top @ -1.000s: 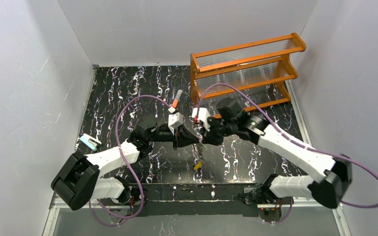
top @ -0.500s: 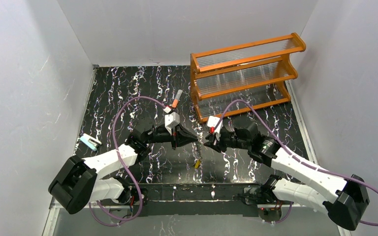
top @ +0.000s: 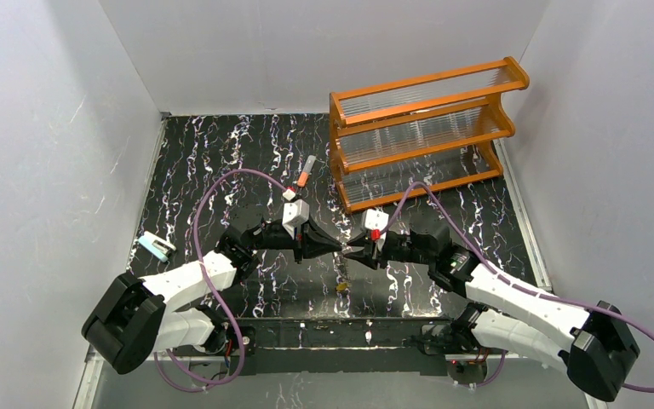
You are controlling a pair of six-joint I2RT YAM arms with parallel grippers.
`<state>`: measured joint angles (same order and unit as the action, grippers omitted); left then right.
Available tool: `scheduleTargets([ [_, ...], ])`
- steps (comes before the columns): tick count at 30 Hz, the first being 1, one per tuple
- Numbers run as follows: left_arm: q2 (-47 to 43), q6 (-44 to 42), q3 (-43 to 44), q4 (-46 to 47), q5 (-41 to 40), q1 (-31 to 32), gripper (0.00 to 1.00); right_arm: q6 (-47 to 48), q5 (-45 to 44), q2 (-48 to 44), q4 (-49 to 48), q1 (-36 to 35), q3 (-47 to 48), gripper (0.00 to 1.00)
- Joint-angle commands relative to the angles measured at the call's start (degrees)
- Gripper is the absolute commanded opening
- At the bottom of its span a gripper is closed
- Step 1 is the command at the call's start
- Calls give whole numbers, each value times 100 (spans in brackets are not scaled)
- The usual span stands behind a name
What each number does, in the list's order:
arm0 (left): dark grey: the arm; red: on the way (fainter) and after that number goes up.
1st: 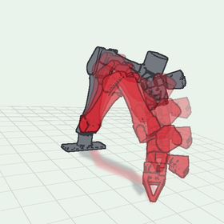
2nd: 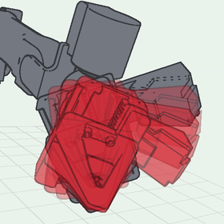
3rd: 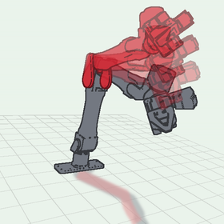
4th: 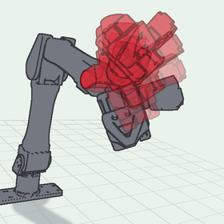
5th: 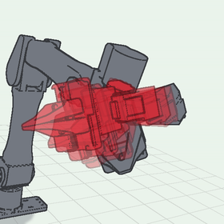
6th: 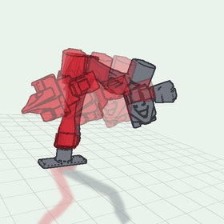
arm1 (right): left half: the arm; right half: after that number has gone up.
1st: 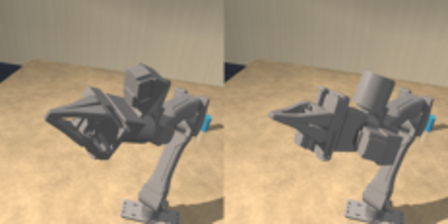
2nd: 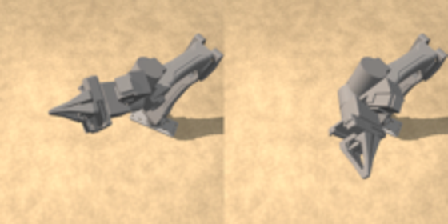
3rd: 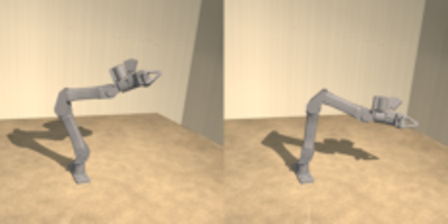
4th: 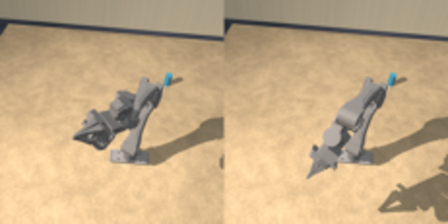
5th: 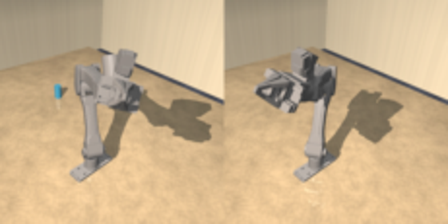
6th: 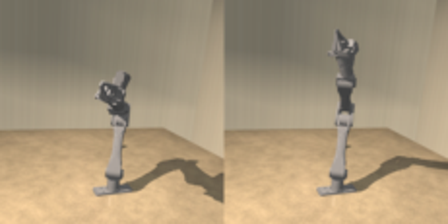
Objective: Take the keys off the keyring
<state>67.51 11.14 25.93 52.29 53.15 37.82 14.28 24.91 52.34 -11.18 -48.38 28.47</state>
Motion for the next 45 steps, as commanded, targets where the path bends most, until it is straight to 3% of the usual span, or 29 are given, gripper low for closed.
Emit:
scheduleTargets([
  [1,-84,0,142,185,255,-32,0,-46,475,131,-882,22,-26,40],
  [7,-100,25,191,138,313,-43,0,2,703,354,-975,30,9,39],
  [12,-242,-113,176,-130,9,-137,0,-230,-110,240,-826,42,-67,39],
  [19,-781,-1222,424,-2408,-1675,-181,0,-1007,-1047,415,288,43,352,42],
  [25,-1331,-1411,354,-3210,-3093,-179,0,-1824,-1330,502,747,40,418,50],
  [33,-1293,-1152,313,-3096,-3337,-184,0,-1818,-686,658,-665,45,-166,50],
  [45,-1434,-752,329,-3026,-3448,-180,0,-1541,-633,2271,-3258,37,-864,49],
])
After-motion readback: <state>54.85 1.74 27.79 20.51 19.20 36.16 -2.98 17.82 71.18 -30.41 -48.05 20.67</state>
